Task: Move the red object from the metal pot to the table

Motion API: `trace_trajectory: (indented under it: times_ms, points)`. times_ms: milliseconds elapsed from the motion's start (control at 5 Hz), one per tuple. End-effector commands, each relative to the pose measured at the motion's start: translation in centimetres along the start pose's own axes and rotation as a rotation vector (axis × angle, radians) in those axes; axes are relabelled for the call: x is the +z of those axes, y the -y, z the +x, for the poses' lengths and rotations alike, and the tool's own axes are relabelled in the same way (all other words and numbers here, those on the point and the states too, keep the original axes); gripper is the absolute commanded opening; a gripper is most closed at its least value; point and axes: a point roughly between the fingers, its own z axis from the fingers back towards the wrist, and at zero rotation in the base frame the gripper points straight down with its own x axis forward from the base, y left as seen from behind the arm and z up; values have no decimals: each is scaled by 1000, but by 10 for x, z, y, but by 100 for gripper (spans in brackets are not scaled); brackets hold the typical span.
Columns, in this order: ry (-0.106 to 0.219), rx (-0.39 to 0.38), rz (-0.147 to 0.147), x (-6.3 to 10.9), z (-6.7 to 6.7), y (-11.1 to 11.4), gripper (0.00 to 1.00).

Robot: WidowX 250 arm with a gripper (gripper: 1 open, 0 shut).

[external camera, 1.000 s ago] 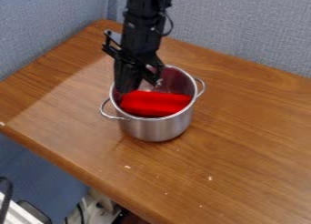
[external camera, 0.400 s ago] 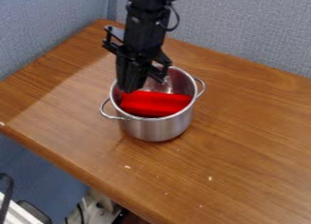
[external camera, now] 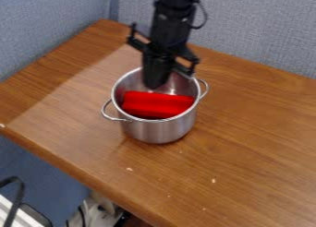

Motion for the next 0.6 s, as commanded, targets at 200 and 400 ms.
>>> trace_trajectory:
  times_ms: [200,400]
  points:
    - [166,-154,2,60,14,23,0]
    - [201,-159,-1,75,5,26,0]
